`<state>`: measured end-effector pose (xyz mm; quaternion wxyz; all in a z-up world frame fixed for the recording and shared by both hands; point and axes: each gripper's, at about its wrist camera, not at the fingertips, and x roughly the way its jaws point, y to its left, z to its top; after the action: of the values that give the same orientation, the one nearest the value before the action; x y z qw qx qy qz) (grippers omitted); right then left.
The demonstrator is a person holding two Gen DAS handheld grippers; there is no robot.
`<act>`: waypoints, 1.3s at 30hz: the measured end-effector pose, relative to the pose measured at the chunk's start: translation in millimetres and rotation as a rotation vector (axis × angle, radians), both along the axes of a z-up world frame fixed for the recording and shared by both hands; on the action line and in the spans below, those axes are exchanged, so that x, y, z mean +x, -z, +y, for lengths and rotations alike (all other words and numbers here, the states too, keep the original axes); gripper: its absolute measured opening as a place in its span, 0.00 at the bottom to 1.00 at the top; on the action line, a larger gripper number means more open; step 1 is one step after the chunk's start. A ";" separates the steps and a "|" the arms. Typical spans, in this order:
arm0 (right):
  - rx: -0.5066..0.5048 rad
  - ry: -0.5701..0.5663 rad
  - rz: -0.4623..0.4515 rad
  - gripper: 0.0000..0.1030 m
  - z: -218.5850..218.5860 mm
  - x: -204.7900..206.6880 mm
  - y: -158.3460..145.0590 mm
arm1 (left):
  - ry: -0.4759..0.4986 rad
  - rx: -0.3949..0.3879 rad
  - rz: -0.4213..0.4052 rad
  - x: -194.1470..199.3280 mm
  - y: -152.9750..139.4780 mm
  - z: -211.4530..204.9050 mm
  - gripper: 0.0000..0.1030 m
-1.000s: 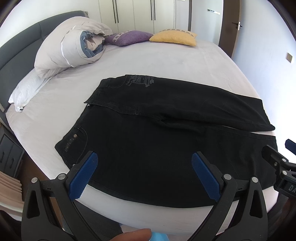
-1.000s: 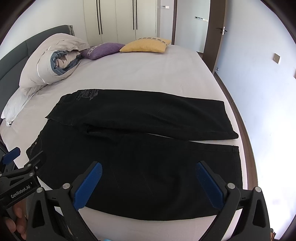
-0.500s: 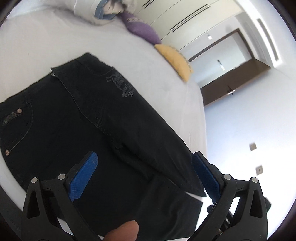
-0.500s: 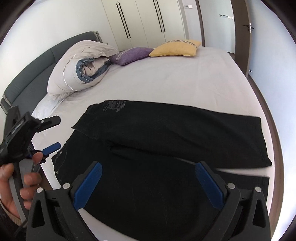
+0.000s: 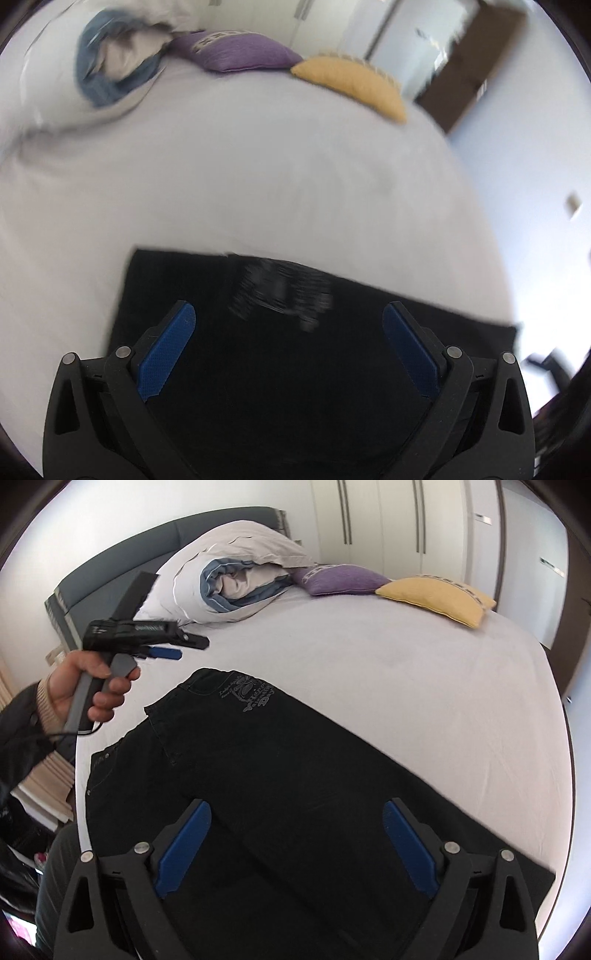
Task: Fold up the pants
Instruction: 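Grasp the jeans waistband with the left gripper while the right gripper grasps the waistband too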
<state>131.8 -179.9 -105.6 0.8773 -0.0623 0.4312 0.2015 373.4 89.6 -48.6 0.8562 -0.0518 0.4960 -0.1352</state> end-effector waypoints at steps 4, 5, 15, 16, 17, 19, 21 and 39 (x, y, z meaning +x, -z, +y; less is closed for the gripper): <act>0.007 -0.058 0.023 0.92 -7.4 33.3 11.5 | 0.177 0.271 -0.025 38.0 34.2 -16.9 1.00; 0.006 -0.070 0.029 0.92 -9.0 37.7 14.6 | 0.244 0.351 -0.048 39.6 42.2 -22.2 1.00; 0.002 -0.190 0.105 0.84 -3.3 75.6 52.4 | 0.616 0.544 0.001 93.5 94.6 -33.8 0.88; 0.005 -0.196 0.106 0.83 -3.5 73.6 53.5 | 0.640 0.535 0.016 100.1 99.3 -35.1 0.88; 0.002 -0.202 0.108 0.81 -2.9 74.3 56.2 | 0.649 0.540 0.012 103.5 104.8 -41.0 0.88; 0.001 -0.202 0.114 0.78 -1.8 75.3 59.0 | 0.664 0.540 0.047 115.1 117.3 -41.6 0.83; 0.009 -0.205 0.124 0.76 -1.3 77.1 61.6 | 0.647 0.532 0.088 128.6 131.0 -39.1 0.80; 0.017 -0.183 0.118 0.51 2.9 131.7 64.7 | 0.610 0.432 0.018 120.0 155.9 -55.5 0.10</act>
<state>263.5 -177.0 -170.3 0.8288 -0.0819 0.4729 0.2878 493.4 34.1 -204.5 0.7633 0.2791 0.5133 -0.2758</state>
